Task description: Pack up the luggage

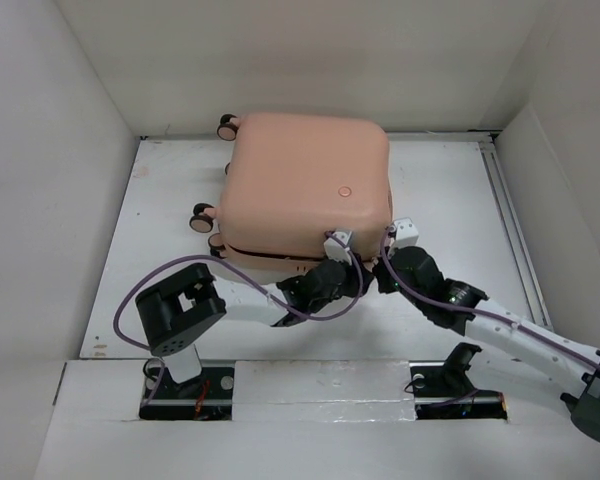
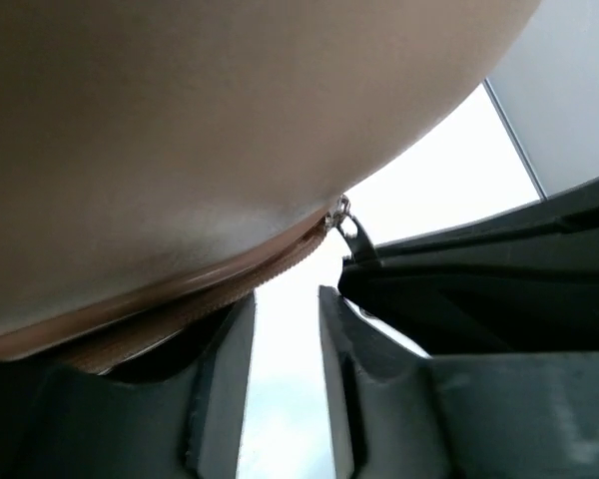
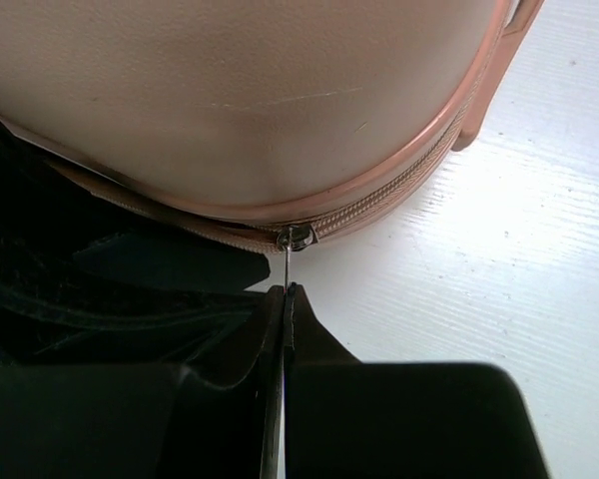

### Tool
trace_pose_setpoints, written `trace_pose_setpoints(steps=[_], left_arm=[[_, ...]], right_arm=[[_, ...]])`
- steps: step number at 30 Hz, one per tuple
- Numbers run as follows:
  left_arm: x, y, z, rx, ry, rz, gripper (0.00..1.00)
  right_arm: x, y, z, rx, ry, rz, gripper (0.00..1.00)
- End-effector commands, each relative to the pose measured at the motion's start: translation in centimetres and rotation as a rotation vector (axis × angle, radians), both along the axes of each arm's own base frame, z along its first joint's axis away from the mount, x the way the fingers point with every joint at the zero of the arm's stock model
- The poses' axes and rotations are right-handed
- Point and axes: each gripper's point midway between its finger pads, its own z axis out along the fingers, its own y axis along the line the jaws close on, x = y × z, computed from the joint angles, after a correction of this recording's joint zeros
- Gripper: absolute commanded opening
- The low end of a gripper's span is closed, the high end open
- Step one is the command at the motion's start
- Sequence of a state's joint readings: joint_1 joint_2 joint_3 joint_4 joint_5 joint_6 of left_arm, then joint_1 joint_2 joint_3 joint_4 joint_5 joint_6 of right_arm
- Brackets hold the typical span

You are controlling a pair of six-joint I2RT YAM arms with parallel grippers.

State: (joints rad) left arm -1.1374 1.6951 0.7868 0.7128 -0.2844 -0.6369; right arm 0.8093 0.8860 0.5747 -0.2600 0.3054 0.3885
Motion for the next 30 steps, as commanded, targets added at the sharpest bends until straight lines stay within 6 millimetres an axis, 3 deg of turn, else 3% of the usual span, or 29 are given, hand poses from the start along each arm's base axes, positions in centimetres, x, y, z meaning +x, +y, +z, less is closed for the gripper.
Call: trace_pose_setpoints(steps=[1, 2, 3, 4, 6, 7, 8, 9, 10, 13, 14, 16, 17, 20, 21, 23, 24, 26, 28, 30], left_arm=[[3.1, 2.7, 1.2, -0.083, 0.031, 0.096, 0.30], [2.7, 3.4, 1.3, -0.085, 0.030, 0.096, 0.35], [2.2, 4.2, 3.3, -0.125, 0.009, 0.094, 0.42], [1.7, 5.1, 3.7, -0.128, -0.002, 0.091, 0.58], [0.6, 7.5, 3.0, -0.108, -0.003, 0.116, 0.70], [-0.5, 8.1, 5.3, -0.155, -0.032, 0.114, 0.75], [-0.8, 9.8, 4.2, -0.116, -0.006, 0.152, 0.82], [-0.8, 10.9, 4.3, -0.120, 0.006, 0.190, 0.85], [-0.4, 12.7, 6.5, -0.176, -0.022, 0.267, 0.88], [1.7, 18.5, 5.9, -0.205, 0.044, 0.519, 1.00], [3.7, 22.1, 7.0, -0.250, 0.041, 0.642, 1.00], [5.3, 26.3, 7.6, -0.269, 0.043, 0.763, 1.00], [6.7, 30.3, 9.6, -0.340, 0.008, 0.884, 1.00], [8.1, 34.9, 11.4, -0.429, -0.044, 0.997, 1.00], [8.8, 38.1, 11.5, -0.471, -0.049, 1.097, 1.00], [9.7, 39.2, 11.7, -0.522, -0.020, 1.083, 1.00], [10.3, 41.6, 10.8, -0.533, -0.011, 1.141, 1.00], [11.1, 42.9, 10.7, -0.600, -0.001, 1.142, 1.00], [12.0, 43.2, 9.3, -0.599, 0.040, 1.118, 1.00], [13.2, 43.1, 10.5, -0.607, 0.023, 1.099, 1.00]], right_arm=[[-1.2, 6.4, 5.2, 0.223, -0.067, 0.183, 0.00], [-1.0, 6.2, 5.2, 0.220, -0.071, 0.173, 0.00], [-0.3, 5.8, 5.4, 0.230, -0.076, 0.155, 0.00], [-0.2, 5.7, 5.4, 0.225, -0.078, 0.163, 0.00], [0.0, 5.6, 5.6, 0.242, -0.074, 0.174, 0.00], [0.3, 5.4, 5.6, 0.242, -0.075, 0.162, 0.00], [0.3, 5.5, 5.8, 0.245, -0.085, 0.174, 0.00], [0.5, 5.2, 5.4, 0.238, -0.079, 0.165, 0.00], [0.5, 5.2, 5.4, 0.241, -0.076, 0.166, 0.00], [0.6, 5.2, 5.6, 0.252, -0.078, 0.173, 0.00], [0.8, 5.0, 5.6, 0.252, -0.079, 0.164, 0.00], [0.6, 5.1, 6.0, 0.257, -0.091, 0.182, 0.00], [0.6, 4.8, 6.2, 0.260, -0.090, 0.181, 0.00], [0.4, 4.7, 6.0, 0.259, -0.089, 0.195, 0.00], [0.4, 4.7, 6.0, 0.259, -0.089, 0.195, 0.00], [0.2, 4.8, 6.0, 0.263, -0.085, 0.206, 0.00], [0.1, 4.9, 6.0, 0.259, -0.087, 0.218, 0.00], [0.0, 4.8, 5.7, 0.252, -0.077, 0.218, 0.00], [0.1, 4.5, 5.5, 0.250, -0.077, 0.208, 0.00], [0.0, 4.6, 5.5, 0.247, -0.079, 0.222, 0.00]])
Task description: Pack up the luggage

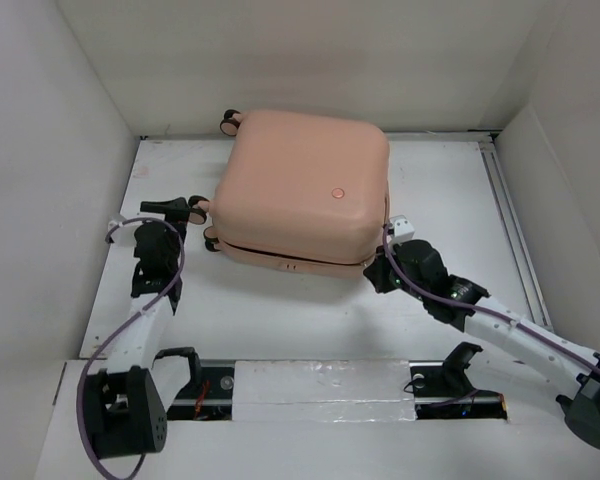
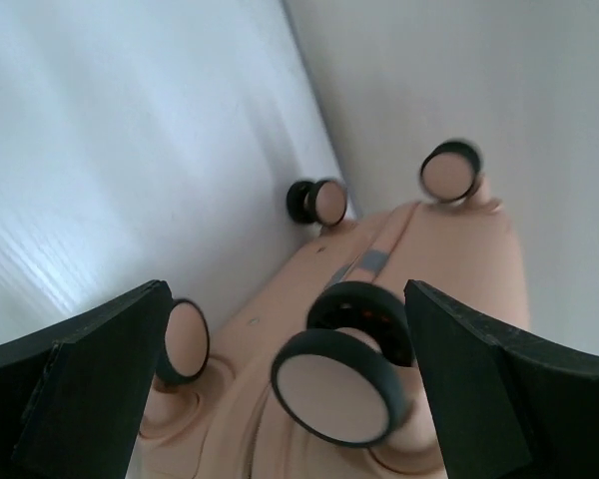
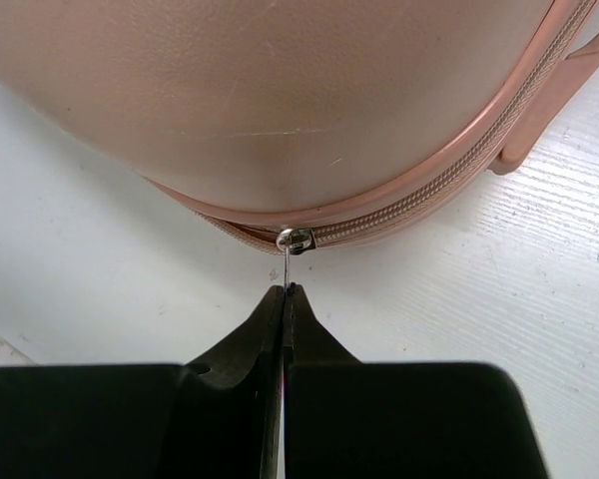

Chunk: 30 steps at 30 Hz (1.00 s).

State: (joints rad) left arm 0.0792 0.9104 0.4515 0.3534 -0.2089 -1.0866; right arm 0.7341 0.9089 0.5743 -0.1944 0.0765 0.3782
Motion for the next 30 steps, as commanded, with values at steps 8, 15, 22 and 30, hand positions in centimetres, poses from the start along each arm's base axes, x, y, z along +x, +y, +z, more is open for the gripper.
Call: trace_pose_setpoints(steps=[8, 15, 22, 30], left_arm=[[4.5, -4.7, 2.3, -0.090, -0.115, -0.280, 1.00], [4.8, -5.7, 2.9, -0.090, -0.148, -0.328, 0.90], [5.3, -6.9, 2.9, -0.071, -0.184, -0.386, 0.03], [2.5, -10.9, 3.3, 0.039, -0.227, -0.464, 0.00]], right_arm=[[0.2, 2.5, 4.6, 0.151, -0.111, 0.097, 0.00], [0.4, 3.0, 4.2, 0.154, -0.096, 0.101, 0.00], [1.0, 3.2, 5.6, 0.195, -0.129, 0.111, 0.00], [7.1, 0.4, 11.7, 0.302, -0.218, 0.060, 0.00]])
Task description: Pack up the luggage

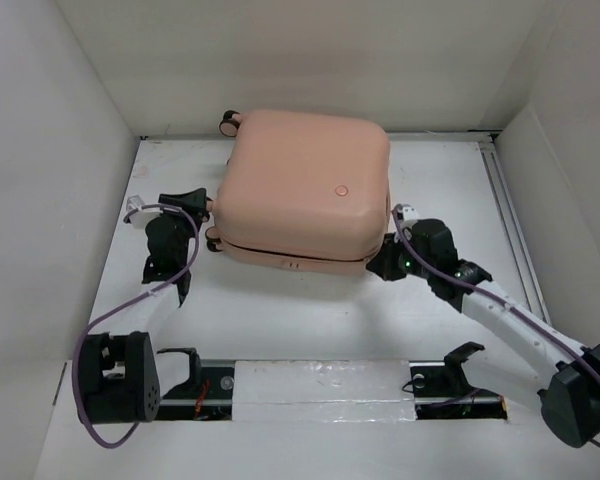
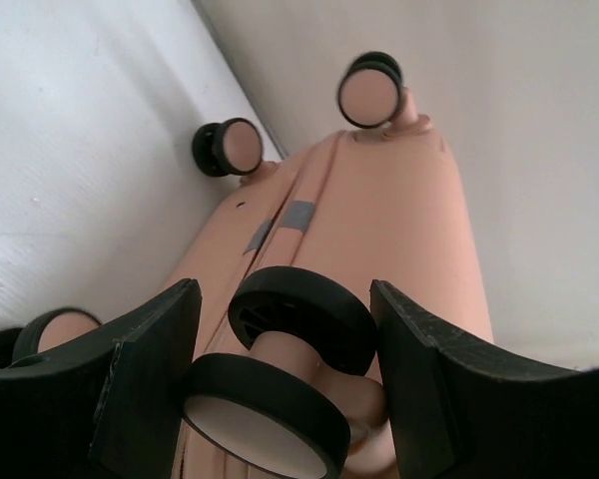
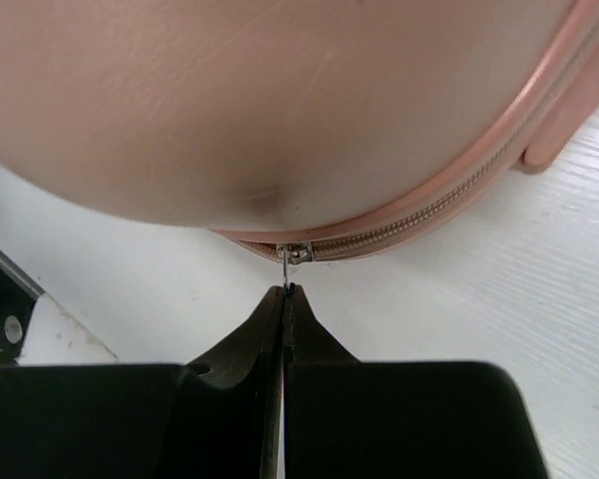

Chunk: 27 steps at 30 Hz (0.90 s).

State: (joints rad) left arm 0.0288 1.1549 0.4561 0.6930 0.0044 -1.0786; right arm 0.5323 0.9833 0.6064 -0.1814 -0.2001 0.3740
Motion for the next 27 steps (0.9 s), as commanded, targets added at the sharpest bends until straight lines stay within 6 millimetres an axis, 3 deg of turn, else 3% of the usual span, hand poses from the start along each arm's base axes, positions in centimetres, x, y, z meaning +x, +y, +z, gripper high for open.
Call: trace_pose_setpoints(steps=[1, 2, 3, 4, 5, 6, 8, 9, 10, 12, 13, 16, 19, 20, 24, 27], left_arm=[[-2.4, -6.3, 2.1, 0.070, -0.118, -0.224, 0.00], [-3.1, -7.6, 2.0, 0.069, -0.123, -0.247, 0.00], [-3.6, -8.5, 1.7, 0.077, -0.120, -0.275, 0.00], [-4.2, -9.3, 0.3, 0.078, -0.094, -0.295, 0.00], [-4.8, -10.1, 0.5, 0.077, -0.102, -0.316, 0.00], [-5.7, -11.8, 0.7, 0.087, -0.117, -0.352, 0.00], [-6.9, -13.4, -0.1, 0.101, -0.093, -0.393, 0.00], [-7.7, -14.7, 0.1, 0.101, -0.098, -0.422, 0.00], [-8.1, -15.3, 0.2, 0.101, -0.099, -0.437, 0.00], [-8.9, -16.2, 0.2, 0.066, -0.098, -0.459, 0.00], [-9.4, -17.0, 0.2, 0.065, -0.099, -0.484, 0.00], [-10.1, -19.0, 0.5, 0.051, -0.096, -0.525, 0.00], [-10.5, -20.6, 2.3, 0.052, -0.131, -0.540, 0.00], [-10.9, -21.6, 2.3, 0.053, -0.128, -0.563, 0.00], [-10.8, -21.9, 2.5, 0.049, -0.134, -0.572, 0.00], [-10.9, -20.8, 4.1, 0.046, -0.174, -0.535, 0.00]], right_arm=[[6.6, 0.6, 12.1, 0.213, -0.315, -0.018, 0.00], [8.2, -1.0, 12.9, 0.210, -0.333, -0.073, 0.00], [8.9, -1.3, 14.8, 0.223, -0.366, -0.077, 0.00], [9.1, -1.7, 15.4, 0.229, -0.379, -0.081, 0.00], [9.1, -1.7, 15.5, 0.229, -0.379, -0.081, 0.00], [9.0, -1.7, 14.4, 0.222, -0.359, -0.082, 0.00], [7.4, -1.3, 13.0, 0.224, -0.336, -0.066, 0.00], [6.3, -0.1, 12.0, 0.232, -0.319, -0.035, 0.00], [4.8, 0.5, 8.6, 0.220, -0.257, -0.012, 0.00], [2.4, 1.9, 6.9, 0.241, -0.241, 0.040, 0.00], [0.5, 3.2, 4.3, 0.228, -0.189, 0.080, 0.00], [-1.7, 5.6, 3.0, 0.221, -0.176, 0.143, 0.00], [-1.3, 7.1, 4.2, 0.185, -0.212, 0.168, 0.00], [-1.3, 8.0, 5.7, 0.184, -0.246, 0.177, 0.00], [-2.0, 9.7, 7.4, 0.183, -0.289, 0.227, 0.00], [-3.5, 10.1, 5.7, 0.160, -0.254, 0.266, 0.00]])
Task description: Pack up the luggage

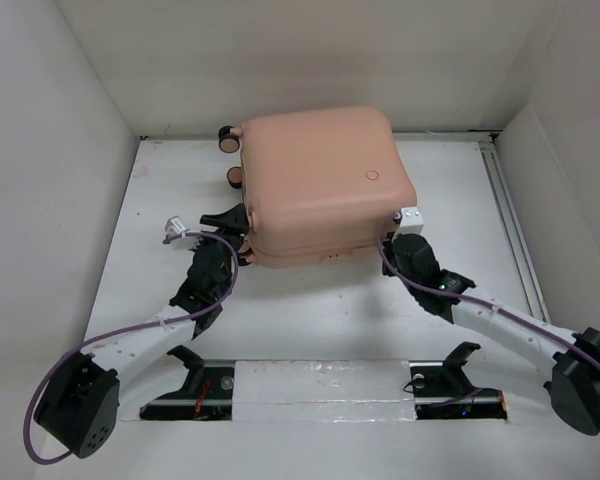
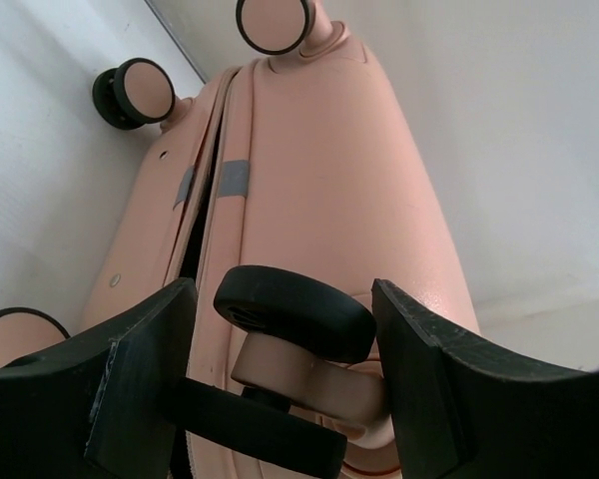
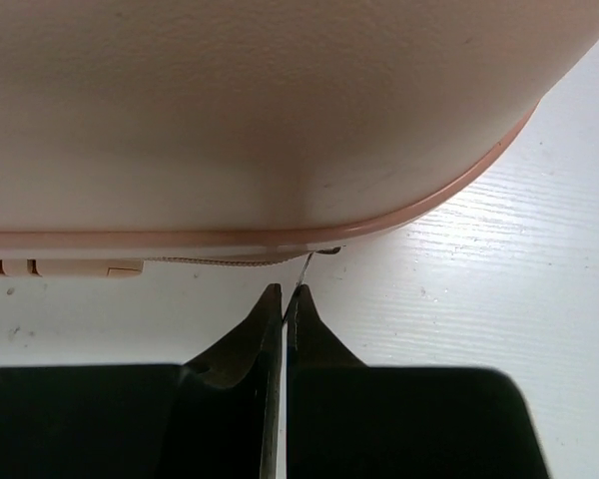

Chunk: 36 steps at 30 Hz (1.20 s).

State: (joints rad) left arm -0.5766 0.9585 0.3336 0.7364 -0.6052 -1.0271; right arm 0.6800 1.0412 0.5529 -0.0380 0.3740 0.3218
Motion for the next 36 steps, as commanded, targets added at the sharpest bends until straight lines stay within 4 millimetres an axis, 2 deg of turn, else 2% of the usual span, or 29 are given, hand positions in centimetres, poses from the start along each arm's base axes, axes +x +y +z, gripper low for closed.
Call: trace_pose_setpoints(steps=[1, 4, 5, 6, 7, 9, 10, 11, 12, 13, 14, 15, 16, 17, 18, 19, 20, 21, 25, 26, 27, 30, 31, 33, 35, 36], left_arm=[[-4.8, -10.3, 1.9, 0.031, -0.026, -0.526, 0.00], [-4.9, -8.7, 3.7, 0.036, -0.078, -0.472, 0.00], [-4.8, -8.2, 3.9, 0.073, -0.075, -0.452, 0.00], [-4.3, -7.1, 4.0, 0.094, -0.065, -0.389, 0.00], [-3.9, -6.2, 3.9, 0.115, -0.059, -0.349, 0.00], [-3.3, -4.8, 3.9, 0.148, -0.058, -0.297, 0.00], [-2.9, -3.8, 3.4, 0.153, -0.046, -0.255, 0.00], [-2.7, -3.5, 3.4, 0.164, -0.046, -0.244, 0.00], [-2.8, -3.4, 2.6, 0.171, -0.032, -0.245, 0.00], [-2.9, -3.9, 1.7, 0.178, -0.020, -0.275, 0.00], [-3.0, -4.4, 0.9, 0.170, -0.004, -0.299, 0.00], [-3.0, -5.0, 1.3, 0.151, -0.020, -0.322, 0.00], [-3.2, -5.5, 0.5, 0.143, -0.010, -0.349, 0.00], [-3.3, -6.2, -0.6, 0.141, 0.015, -0.388, 0.00], [-3.8, -7.3, -0.9, 0.136, 0.021, -0.422, 0.00], [-4.0, -8.1, -0.8, 0.133, 0.013, -0.445, 0.00], [-4.3, -9.1, -0.6, 0.133, 0.012, -0.477, 0.00], [-4.7, -10.2, -1.1, 0.141, 0.026, -0.515, 0.00], [-5.9, -13.2, 1.0, 0.115, -0.027, -0.642, 0.00], [-6.0, -13.7, 2.2, 0.104, -0.051, -0.664, 0.00], [-6.6, -14.4, 2.8, 0.098, -0.066, -0.720, 0.00], [-7.9, -16.1, 5.0, 0.060, -0.105, -0.811, 0.00], [-9.0, -17.2, 5.1, 0.058, -0.107, -0.857, 0.00], [-10.4, -18.5, 6.0, 0.047, -0.126, -0.901, 0.00], [-11.8, -20.0, 6.0, 0.046, -0.122, -0.952, 0.00], [-12.0, -20.5, 6.1, 0.047, -0.119, -0.963, 0.00]], right_arm=[[-7.6, 13.7, 6.6, 0.336, -0.012, 0.618, 0.00], [-7.1, 10.7, 7.7, 0.286, -0.079, 0.544, 0.00], [-7.3, 9.6, 9.4, 0.302, -0.127, 0.535, 0.00], [-7.3, 8.9, 10.1, 0.303, -0.128, 0.524, 0.00], [-6.8, 8.4, 11.5, 0.321, -0.156, 0.510, 0.00], [-6.9, 8.9, 12.0, 0.331, -0.157, 0.535, 0.00], [-7.4, 9.9, 11.7, 0.358, -0.126, 0.582, 0.00], [-7.9, 10.9, 10.7, 0.375, -0.095, 0.618, 0.00], [-8.1, 12.4, 8.9, 0.398, -0.025, 0.639, 0.00], [-8.1, 13.8, 9.5, 0.443, -0.057, 0.674, 0.00], [-9.0, 15.2, 8.8, 0.455, -0.041, 0.710, 0.00], [-9.0, 16.1, 8.6, 0.462, -0.048, 0.727, 0.00], [-8.6, 17.4, 7.6, 0.469, -0.023, 0.730, 0.00], [-9.2, 18.4, 7.4, 0.470, -0.009, 0.765, 0.00], [-9.2, 19.5, 8.3, 0.484, -0.026, 0.784, 0.00], [-9.3, 20.5, 7.7, 0.481, -0.017, 0.800, 0.00], [-9.6, 21.3, 8.1, 0.485, -0.032, 0.828, 0.00], [-9.4, 22.1, 9.2, 0.489, -0.058, 0.834, 0.00], [-7.7, 22.3, 8.9, 0.428, -0.083, 0.782, 0.00], [-7.7, 22.3, 8.5, 0.415, -0.083, 0.785, 0.00], [-7.5, 22.5, 9.0, 0.419, -0.105, 0.790, 0.00], [-7.3, 23.0, 7.6, 0.440, -0.097, 0.783, 0.00], [-7.1, 23.3, 7.6, 0.453, -0.098, 0.781, 0.00], [-6.7, 23.6, 6.1, 0.463, -0.069, 0.754, 0.00], [-6.6, 24.1, 6.7, 0.504, -0.098, 0.741, 0.00], [-6.3, 24.0, 6.2, 0.496, -0.094, 0.726, 0.00]])
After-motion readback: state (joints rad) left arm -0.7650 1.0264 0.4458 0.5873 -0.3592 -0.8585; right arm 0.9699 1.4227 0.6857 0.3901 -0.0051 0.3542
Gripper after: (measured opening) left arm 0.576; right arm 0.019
